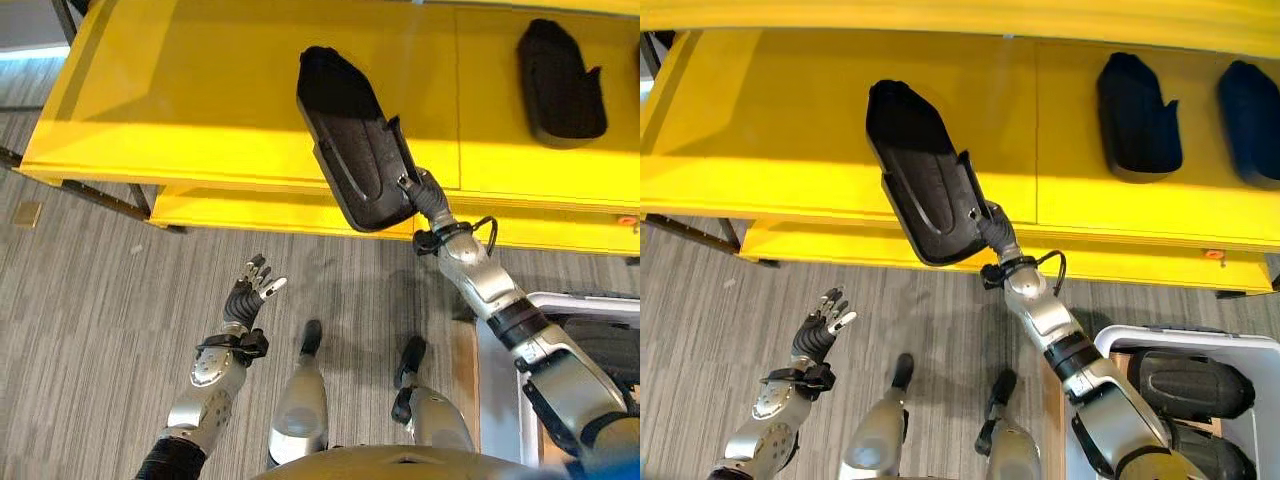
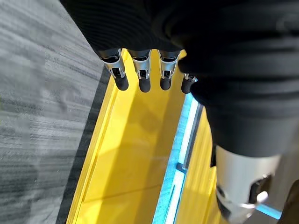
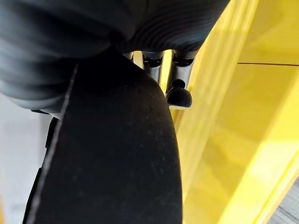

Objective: Move parts from the plastic box to the shelf.

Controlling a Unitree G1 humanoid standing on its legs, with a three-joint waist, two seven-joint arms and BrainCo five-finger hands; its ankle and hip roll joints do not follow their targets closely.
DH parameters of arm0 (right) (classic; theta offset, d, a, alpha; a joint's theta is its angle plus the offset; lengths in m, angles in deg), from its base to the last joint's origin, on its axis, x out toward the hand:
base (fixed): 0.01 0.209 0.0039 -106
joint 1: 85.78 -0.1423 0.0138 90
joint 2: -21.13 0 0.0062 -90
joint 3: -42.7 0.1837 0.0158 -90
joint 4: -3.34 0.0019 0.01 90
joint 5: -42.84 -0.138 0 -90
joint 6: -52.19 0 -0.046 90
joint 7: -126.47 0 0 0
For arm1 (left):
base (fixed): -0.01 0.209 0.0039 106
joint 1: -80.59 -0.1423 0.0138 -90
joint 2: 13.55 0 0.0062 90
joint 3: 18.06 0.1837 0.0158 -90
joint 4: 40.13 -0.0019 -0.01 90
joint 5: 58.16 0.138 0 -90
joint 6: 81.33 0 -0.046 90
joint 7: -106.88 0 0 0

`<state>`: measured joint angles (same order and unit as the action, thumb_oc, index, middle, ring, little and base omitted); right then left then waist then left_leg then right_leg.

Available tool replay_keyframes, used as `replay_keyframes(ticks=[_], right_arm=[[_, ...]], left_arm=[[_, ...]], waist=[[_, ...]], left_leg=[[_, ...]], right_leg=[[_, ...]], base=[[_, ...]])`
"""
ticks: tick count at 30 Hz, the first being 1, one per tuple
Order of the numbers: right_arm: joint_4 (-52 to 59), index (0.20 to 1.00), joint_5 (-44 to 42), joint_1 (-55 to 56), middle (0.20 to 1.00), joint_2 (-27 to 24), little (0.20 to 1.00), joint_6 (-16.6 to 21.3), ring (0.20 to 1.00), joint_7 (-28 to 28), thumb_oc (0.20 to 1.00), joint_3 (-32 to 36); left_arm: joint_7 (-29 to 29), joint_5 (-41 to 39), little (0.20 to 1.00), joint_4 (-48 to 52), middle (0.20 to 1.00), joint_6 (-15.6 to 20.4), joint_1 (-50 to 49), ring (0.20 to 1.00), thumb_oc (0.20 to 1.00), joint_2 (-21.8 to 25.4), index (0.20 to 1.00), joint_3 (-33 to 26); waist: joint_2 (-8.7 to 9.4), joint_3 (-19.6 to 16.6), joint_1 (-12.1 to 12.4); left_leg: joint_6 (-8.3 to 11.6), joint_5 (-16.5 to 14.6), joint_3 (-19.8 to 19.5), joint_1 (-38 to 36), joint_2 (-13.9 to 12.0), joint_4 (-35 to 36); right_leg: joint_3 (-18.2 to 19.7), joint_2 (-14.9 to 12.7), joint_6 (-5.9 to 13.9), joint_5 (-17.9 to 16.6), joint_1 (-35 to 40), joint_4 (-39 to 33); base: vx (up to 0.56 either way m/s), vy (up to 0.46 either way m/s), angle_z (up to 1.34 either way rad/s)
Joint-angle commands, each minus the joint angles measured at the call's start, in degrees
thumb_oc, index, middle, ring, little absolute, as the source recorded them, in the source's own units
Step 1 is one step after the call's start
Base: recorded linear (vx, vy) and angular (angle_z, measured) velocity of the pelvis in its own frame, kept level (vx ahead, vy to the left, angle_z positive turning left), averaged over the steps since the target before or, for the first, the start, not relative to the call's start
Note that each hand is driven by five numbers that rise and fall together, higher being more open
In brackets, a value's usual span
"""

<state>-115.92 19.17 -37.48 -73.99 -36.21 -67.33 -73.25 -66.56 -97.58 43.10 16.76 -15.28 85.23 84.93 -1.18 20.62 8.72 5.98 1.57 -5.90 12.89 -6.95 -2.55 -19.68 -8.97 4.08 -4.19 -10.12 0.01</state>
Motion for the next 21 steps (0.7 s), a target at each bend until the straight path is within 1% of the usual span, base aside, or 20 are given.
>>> replay_keyframes(ticks=[1,2,4,7,12,14,15,18,19,21], right_arm=[[-1.45,0.2,-3.78,-11.99,0.2,-0.54,0.2,4.18,0.2,-3.43,0.2,1.81],[-1.5,0.2,-3.79,-12.05,0.2,-0.54,0.2,4.21,0.2,-3.42,0.2,1.8],[-5.5,0.2,-5.69,-16.58,0.2,-1.38,0.2,4.46,0.2,-4.8,0.2,2.95],[-8.78,0.2,-6.9,-22.32,0.2,-3.76,0.2,4.5,0.2,-6.37,0.2,3.71],[-15.63,0.2,-9.1,-32.35,0.2,-7.93,0.2,5.66,0.2,-8.5,0.2,3.48],[-19.81,0.2,-10.57,-36.19,0.2,-8.7,0.2,6.03,0.2,-9.08,0.2,3.11],[-19.81,0.2,-10.57,-36.19,0.2,-8.7,0.2,6.03,0.2,-9.08,0.2,3.11],[-30.06,0.2,-13.49,-44.45,0.2,-11.17,0.2,6.08,0.2,-9.14,0.2,1.17],[-30.19,0.2,-13.54,-44.58,0.2,-11.2,0.2,6.12,0.2,-9.06,0.2,1.11],[-34.66,0.2,-14.44,-46.91,0.2,-12.62,0.2,5.65,0.2,-8.65,0.2,0.05]], left_arm=[[0.35,-2.66,1.0,6.38,1.0,4.07,-0.51,1.0,1.0,3.62,1.0,0.71],[0.35,-2.66,1.0,6.37,1.0,4.07,-0.48,1.0,1.0,3.62,1.0,0.7],[0.58,-3.12,1.0,6.4,1.0,4.33,0.15,1.0,1.0,3.73,1.0,1.41],[1.09,-3.76,1.0,6.84,1.0,4.59,1.14,1.0,1.0,3.83,1.0,2.1],[1.04,-4.56,1.0,6.89,1.0,4.76,2.84,1.0,1.0,4.03,1.0,4.05],[1.34,-4.78,1.0,6.84,1.0,4.88,3.61,1.0,1.0,4.22,1.0,4.63],[1.34,-4.78,1.0,6.84,1.0,4.88,3.61,1.0,1.0,4.22,1.0,4.63],[1.63,-5.18,1.0,6.65,1.0,5.39,5.77,1.0,1.0,4.38,1.0,6.42],[1.63,-5.18,1.0,6.62,1.0,5.41,5.85,1.0,1.0,4.35,1.0,6.44],[1.48,-5.1,1.0,6.65,1.0,5.43,7.1,1.0,1.0,4.61,1.0,7.44]], waist=[[1.48,0.32,1.91],[1.48,0.34,1.9],[1.21,1.17,2.54],[0.94,2.24,3.16],[0.54,3.69,3.75],[0.6,3.91,4.03],[0.6,3.91,4.03],[0.47,4.52,4.36],[0.44,4.54,4.36],[0.28,4.67,4.56]], left_leg=[[-1.26,-2.3,0.68,2.26,-0.5,-4.65],[-1.27,-2.32,0.67,2.32,-0.48,-4.7],[-1.35,-2.93,0.33,3.63,0.11,-6.38],[-1.56,-3.98,-0.16,5.44,1.02,-8.73],[-1.89,-5.91,-0.76,9.34,2.64,-13.44],[-2.07,-6.73,-0.99,10.92,3.13,-15.45],[-2.07,-6.73,-0.99,10.92,3.13,-15.45],[-2.77,-8.99,-1.2,13.96,4.21,-20.13],[-2.77,-9.05,-1.21,14.06,4.22,-20.25],[-2.98,-9.69,-1.37,15.16,4.76,-21.79]], right_leg=[[1.22,-5.7,2.74,5.78,-2.97,10.62],[1.22,-5.71,2.74,5.79,-3.01,10.66],[1.15,-6.3,2.76,6.05,-3.67,11.7],[1.34,-6.88,2.7,6.63,-4.9,13.64],[1.54,-7.71,2.68,7.89,-7.25,16.98],[1.63,-8.0,2.7,8.18,-8.25,18.24],[1.63,-8.0,2.7,8.18,-8.25,18.24],[3.01,-8.64,2.75,9.24,-10.58,21.03],[3.01,-8.65,2.75,9.28,-10.66,21.11],[3.09,-8.92,2.71,9.72,-11.27,22.23]], base=[[-0.04,0.053,0.17],[-0.01,0.049,0.13],[0.0,0.042,0.11],[-0.01,0.046,0.19],[-0.01,0.052,0.2],[0.0,0.043,0.1],[-0.01,0.065,0.09],[-0.02,0.081,0.05],[0.0,0.051,0.04],[0.0,0.033,0.05]])
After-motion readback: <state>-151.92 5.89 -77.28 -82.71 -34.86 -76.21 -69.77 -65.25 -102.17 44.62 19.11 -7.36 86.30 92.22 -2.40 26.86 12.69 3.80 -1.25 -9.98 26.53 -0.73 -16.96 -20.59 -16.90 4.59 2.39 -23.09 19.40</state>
